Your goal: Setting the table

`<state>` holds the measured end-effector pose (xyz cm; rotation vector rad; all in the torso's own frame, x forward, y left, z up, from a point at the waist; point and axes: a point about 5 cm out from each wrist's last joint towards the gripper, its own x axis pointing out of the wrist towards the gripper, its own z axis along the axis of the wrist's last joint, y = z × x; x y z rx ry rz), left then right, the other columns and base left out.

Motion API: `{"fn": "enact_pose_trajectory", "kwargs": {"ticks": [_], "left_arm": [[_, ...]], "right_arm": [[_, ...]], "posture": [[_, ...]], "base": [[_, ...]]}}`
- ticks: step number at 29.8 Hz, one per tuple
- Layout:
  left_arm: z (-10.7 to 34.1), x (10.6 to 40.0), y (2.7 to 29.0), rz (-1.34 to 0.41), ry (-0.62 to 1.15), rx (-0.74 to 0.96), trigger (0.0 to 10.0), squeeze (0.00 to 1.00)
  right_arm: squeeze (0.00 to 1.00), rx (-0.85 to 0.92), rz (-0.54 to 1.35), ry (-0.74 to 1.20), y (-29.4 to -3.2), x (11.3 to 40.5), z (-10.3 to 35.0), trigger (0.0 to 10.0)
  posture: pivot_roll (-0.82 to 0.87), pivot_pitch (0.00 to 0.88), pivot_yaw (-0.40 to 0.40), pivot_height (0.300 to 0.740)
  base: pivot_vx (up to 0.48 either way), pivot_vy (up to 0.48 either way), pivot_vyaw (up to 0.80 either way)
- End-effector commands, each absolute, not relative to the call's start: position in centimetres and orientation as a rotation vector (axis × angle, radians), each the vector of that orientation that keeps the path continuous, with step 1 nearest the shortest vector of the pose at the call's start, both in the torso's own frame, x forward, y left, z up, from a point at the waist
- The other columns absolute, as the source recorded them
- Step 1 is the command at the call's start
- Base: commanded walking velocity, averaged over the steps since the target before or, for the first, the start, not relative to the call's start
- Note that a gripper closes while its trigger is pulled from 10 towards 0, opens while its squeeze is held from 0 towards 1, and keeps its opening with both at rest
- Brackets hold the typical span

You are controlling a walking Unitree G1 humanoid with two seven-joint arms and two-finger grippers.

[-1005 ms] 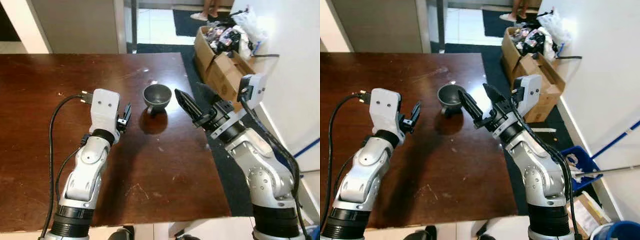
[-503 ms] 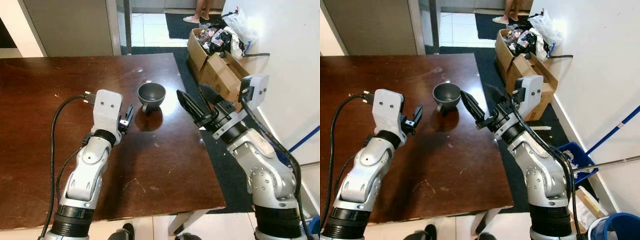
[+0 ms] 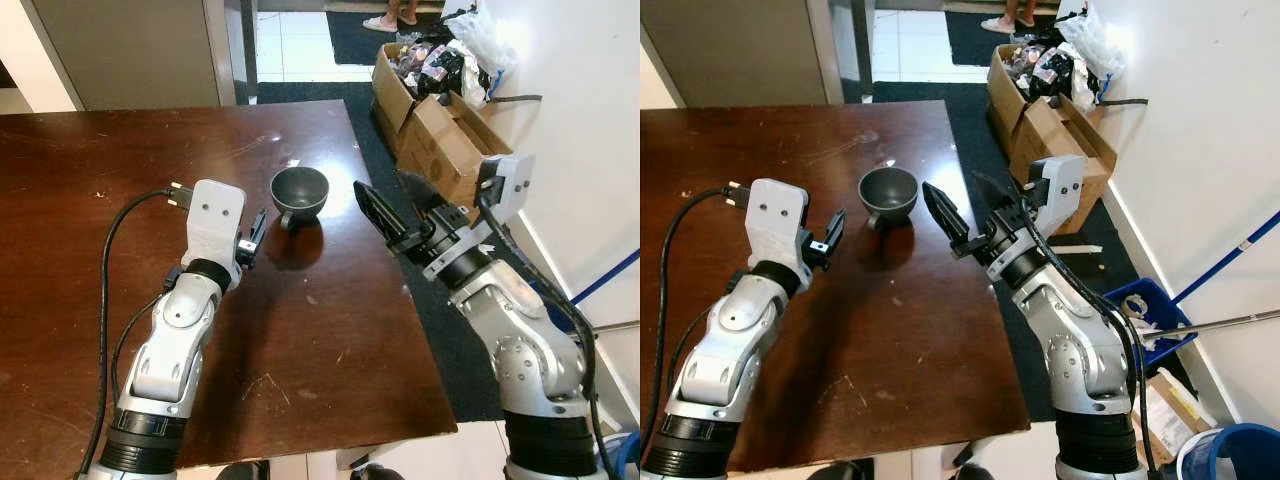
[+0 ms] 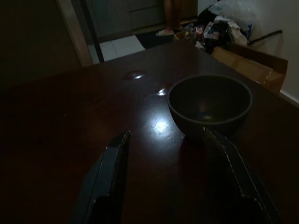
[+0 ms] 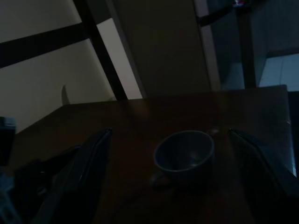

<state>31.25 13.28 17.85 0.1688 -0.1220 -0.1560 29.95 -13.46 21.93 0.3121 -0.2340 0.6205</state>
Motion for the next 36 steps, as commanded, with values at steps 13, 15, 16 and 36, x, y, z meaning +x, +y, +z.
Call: {"fn": "enact_pose_trajectory", "kwargs": {"ticks": [13, 15, 16, 36], "left_arm": [[18.4, 30.3, 14.5, -0.218, -0.105, 0.272, 10.0, 0.02], [18.9, 30.4, 14.8, -0.223, -0.113, 0.293, 10.0, 0.02], [19.2, 30.6, 15.0, -0.221, -0.116, 0.298, 10.0, 0.02], [19.9, 30.6, 14.7, -0.248, -0.112, 0.307, 10.0, 0.03]], "right_arm": [[0.00, 0.221, 0.545, -0.044, -13.3, 34.2, 18.9, 10.0], [0.00, 0.286, 0.600, -0.032, -11.8, 34.3, 19.0, 10.0], [0.00, 0.342, 0.701, -0.036, -10.3, 33.8, 19.4, 10.0], [0.00, 0.060, 0.619, 0.154, -3.8, 35.1, 15.1, 10.0]], "posture": [[-0.06, 0.140, 0.085, 0.740], [-0.04, 0.141, 0.090, 0.740], [-0.03, 0.146, 0.095, 0.740], [-0.01, 0.136, 0.115, 0.740]], "base": [[0.000, 0.000, 0.00], [0.000, 0.000, 0.00], [0.000, 0.000, 0.00], [0.000, 0.000, 0.00]]}}
